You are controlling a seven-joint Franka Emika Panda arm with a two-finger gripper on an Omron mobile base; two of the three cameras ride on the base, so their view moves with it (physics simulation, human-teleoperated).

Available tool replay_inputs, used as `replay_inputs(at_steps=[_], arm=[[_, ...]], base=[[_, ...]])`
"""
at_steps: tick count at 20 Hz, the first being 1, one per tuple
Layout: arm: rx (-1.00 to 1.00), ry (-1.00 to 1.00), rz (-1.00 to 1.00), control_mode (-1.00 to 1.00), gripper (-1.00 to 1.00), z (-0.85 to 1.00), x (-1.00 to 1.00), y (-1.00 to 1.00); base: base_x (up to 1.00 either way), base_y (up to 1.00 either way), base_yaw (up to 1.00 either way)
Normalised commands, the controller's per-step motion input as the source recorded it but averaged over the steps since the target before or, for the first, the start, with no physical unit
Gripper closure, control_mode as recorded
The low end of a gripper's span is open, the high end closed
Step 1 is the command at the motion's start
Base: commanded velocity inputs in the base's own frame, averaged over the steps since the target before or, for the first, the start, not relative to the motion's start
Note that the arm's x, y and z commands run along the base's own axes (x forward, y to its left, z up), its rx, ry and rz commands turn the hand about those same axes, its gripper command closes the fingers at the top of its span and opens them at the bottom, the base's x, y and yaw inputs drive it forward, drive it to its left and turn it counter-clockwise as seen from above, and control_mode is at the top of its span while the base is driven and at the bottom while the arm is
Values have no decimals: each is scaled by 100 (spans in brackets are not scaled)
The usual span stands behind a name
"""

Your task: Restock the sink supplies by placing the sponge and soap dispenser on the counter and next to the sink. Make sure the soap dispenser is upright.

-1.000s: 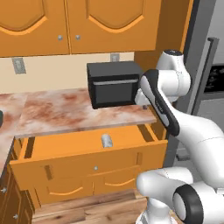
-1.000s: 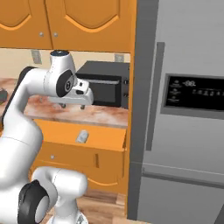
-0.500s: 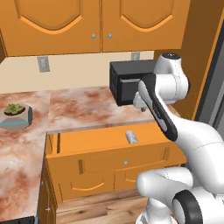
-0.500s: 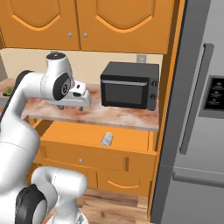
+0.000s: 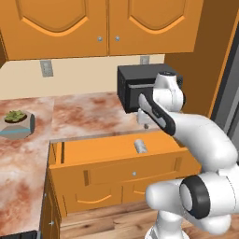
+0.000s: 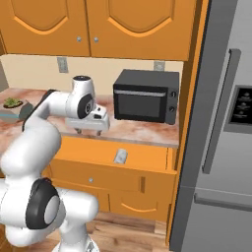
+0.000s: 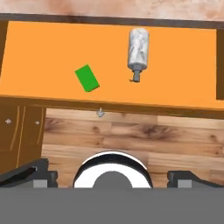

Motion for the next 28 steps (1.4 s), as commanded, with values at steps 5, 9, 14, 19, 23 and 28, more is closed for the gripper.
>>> replay_inputs(at_steps=[5, 9, 14, 19, 23, 28], arm=[[0, 18, 0, -100, -100, -100, 74, 0], [0, 15, 0, -100, -100, -100, 60, 0], [2, 7, 0, -100, -100, -91, 47, 0], [0, 3, 0, -100, -100, -62, 48, -2], [0, 7, 0, -100, -100, -70, 55, 0], [0, 5, 0, -100, -100, -62, 29, 0]], base=[[0, 0, 0], [0, 0, 0], [0, 0, 0], [0, 0, 0], [0, 0, 0], [0, 0, 0]])
